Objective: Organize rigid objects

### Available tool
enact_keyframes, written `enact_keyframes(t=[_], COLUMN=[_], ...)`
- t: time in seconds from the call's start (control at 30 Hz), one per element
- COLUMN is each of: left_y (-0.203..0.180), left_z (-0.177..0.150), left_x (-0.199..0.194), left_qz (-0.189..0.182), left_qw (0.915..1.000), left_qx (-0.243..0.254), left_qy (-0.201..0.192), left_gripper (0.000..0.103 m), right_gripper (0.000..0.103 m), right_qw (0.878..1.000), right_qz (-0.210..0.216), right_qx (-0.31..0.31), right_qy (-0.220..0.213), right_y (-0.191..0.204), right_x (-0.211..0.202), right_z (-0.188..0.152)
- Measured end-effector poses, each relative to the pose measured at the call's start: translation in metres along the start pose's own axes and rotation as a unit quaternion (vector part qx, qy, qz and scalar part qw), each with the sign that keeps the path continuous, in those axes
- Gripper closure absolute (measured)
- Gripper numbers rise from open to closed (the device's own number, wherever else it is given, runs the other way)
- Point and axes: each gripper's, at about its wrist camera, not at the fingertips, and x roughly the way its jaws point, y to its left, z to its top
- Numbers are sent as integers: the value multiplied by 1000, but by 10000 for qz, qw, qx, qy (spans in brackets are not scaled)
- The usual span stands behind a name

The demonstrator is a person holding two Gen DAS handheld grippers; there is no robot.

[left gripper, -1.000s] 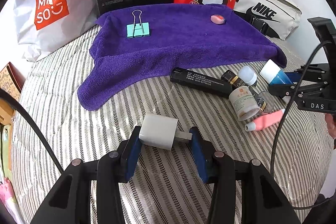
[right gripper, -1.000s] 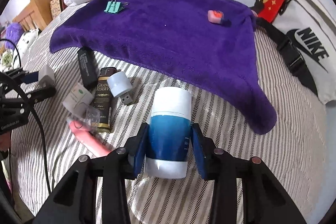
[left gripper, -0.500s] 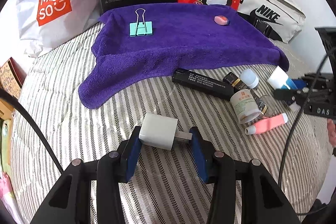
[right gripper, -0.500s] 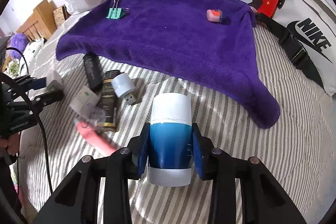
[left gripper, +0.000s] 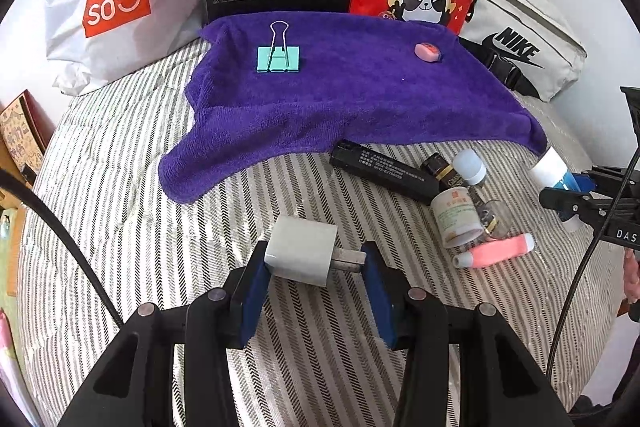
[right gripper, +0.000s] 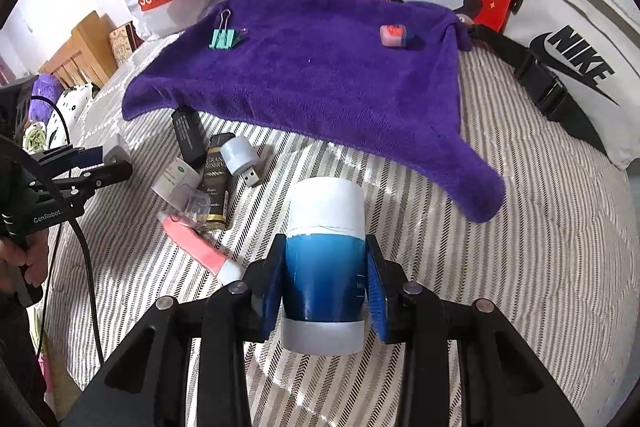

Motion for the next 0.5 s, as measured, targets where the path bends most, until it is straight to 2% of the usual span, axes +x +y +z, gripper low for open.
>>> enact_keyframes(t=[0.3, 0.5], left_y=[-8, -11], left_z=[12, 30], left_x=[-18, -30], left_qz=[103, 73], left_qw=[9998, 9993], left_qx=[115, 208], left_qy=[-94, -298], left_gripper=[59, 59], right_gripper=[67, 67], right_qw=[9998, 9993], right_qz=[52, 34], right_qx=[5, 52], right_qy=[-216, -382], right_y=[-3, -3], right_x=[-17, -27], right_z=[7, 19])
